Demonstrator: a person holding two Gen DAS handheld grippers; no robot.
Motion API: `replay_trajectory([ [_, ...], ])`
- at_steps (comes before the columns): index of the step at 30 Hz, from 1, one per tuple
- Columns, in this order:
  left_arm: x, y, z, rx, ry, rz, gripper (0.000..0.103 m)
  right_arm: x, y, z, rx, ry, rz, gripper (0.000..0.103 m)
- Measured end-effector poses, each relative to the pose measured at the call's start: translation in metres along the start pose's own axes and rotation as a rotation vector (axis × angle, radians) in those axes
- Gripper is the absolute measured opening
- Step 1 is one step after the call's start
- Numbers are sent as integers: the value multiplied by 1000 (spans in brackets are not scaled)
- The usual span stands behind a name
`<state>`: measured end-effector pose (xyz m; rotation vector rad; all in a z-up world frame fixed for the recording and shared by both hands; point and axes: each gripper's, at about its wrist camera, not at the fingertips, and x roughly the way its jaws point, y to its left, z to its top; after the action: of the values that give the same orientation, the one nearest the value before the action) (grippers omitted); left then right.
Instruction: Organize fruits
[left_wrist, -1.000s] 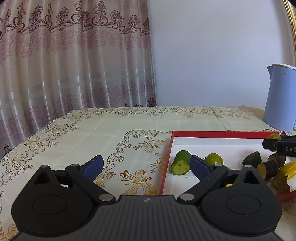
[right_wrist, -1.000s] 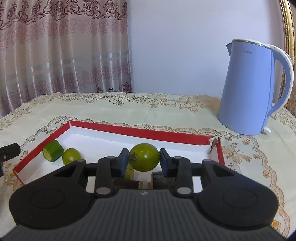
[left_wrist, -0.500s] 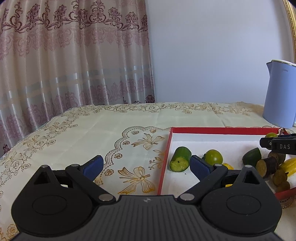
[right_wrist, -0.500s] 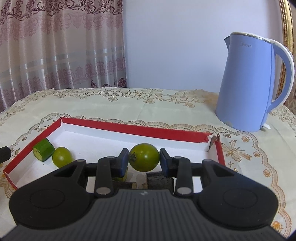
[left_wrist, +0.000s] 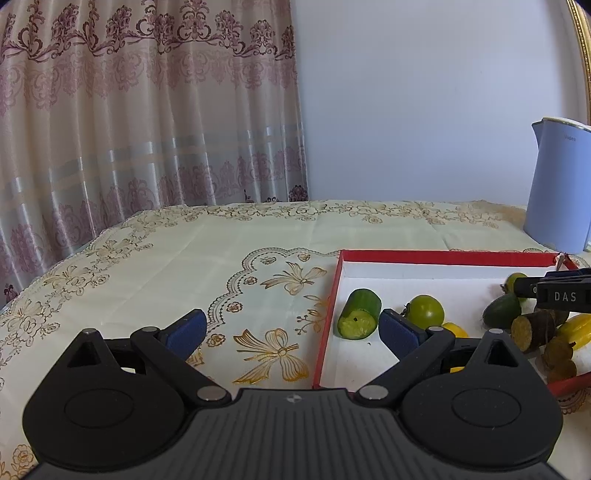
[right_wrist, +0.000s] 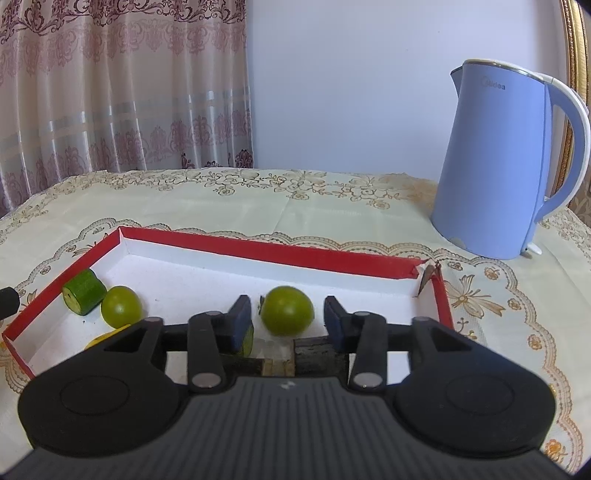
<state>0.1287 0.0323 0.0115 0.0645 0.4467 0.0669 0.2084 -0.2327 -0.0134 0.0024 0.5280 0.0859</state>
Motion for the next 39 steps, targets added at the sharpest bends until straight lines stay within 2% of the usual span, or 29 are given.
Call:
replay_trajectory([
  [8,1,2,1,-14,9,-4,100,-16,1,2,-6,-28,7,43],
  [14,3,3,1,-20,19,0,100,-55,2,1,-30,-89,21,47],
  [24,6,0,-1,-6,32,12,100,-139,4,-30,-28,-205,55,73],
  [30,6,-1,1,-17,46,21,100,-166,11,-62,-53,-230,-4,88],
  [35,-6,-5,0,-31,78,-35,100,-168,8,-85,-10,-185,23,96],
  [39,-19,-18,-7,3,91,-83,101,-154,6,-100,-3,-113,30,102],
])
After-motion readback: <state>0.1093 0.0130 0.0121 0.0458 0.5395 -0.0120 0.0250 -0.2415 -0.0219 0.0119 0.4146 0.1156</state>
